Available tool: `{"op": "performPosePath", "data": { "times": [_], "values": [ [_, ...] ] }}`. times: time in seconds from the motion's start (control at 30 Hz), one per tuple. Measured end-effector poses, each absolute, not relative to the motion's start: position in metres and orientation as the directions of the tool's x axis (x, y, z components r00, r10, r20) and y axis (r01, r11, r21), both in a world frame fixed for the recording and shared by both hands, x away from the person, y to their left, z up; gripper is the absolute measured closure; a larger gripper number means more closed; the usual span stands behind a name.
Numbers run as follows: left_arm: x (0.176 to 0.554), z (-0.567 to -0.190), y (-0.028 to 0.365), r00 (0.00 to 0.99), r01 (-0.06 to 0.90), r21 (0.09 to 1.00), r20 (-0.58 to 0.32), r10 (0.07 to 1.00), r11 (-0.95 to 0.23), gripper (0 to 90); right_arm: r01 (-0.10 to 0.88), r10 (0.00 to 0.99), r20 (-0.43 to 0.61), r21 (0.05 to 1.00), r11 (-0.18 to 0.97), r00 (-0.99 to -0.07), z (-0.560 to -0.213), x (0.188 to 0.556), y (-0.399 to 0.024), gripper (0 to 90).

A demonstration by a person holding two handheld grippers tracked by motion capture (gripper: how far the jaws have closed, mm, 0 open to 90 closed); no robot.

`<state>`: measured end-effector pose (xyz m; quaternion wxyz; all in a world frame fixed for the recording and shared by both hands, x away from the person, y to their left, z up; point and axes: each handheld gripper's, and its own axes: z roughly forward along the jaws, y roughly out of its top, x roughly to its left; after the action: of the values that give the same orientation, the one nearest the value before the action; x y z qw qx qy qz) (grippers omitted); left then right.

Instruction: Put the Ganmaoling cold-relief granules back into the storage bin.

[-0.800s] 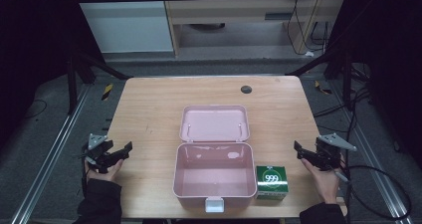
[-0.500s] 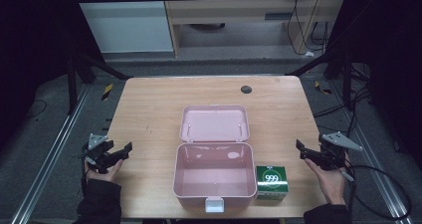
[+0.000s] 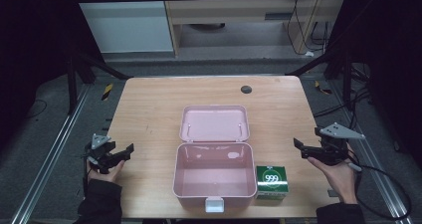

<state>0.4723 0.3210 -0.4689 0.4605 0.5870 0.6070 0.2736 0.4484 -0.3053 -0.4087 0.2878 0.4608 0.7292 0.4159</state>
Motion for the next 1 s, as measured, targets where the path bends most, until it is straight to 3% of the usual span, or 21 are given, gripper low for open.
{"op": "performPosePath", "data": {
  "times": [0.5, 0.8, 1.0],
  "values": [
    [0.472, -0.47, 0.319, 0.131, 0.477, 0.869, -0.218, 0.967, 0.131, 25.5, 0.403, 0.789, -0.101, 0.816, 0.414, -0.606, -0.379, 0.451, -0.281, 10.6],
    [0.472, -0.471, 0.317, 0.14, 0.479, 0.869, -0.211, 0.967, 0.12, 25.4, 0.345, 0.637, -0.142, 0.742, 0.575, -0.757, -0.368, 0.444, -0.258, 9.1],
    [0.472, -0.471, 0.317, 0.147, 0.488, 0.867, -0.2, 0.969, 0.105, 25.4, 0.313, 0.57, -0.156, 0.704, 0.637, -0.807, -0.365, 0.441, -0.249, 8.8]
  ]
}}
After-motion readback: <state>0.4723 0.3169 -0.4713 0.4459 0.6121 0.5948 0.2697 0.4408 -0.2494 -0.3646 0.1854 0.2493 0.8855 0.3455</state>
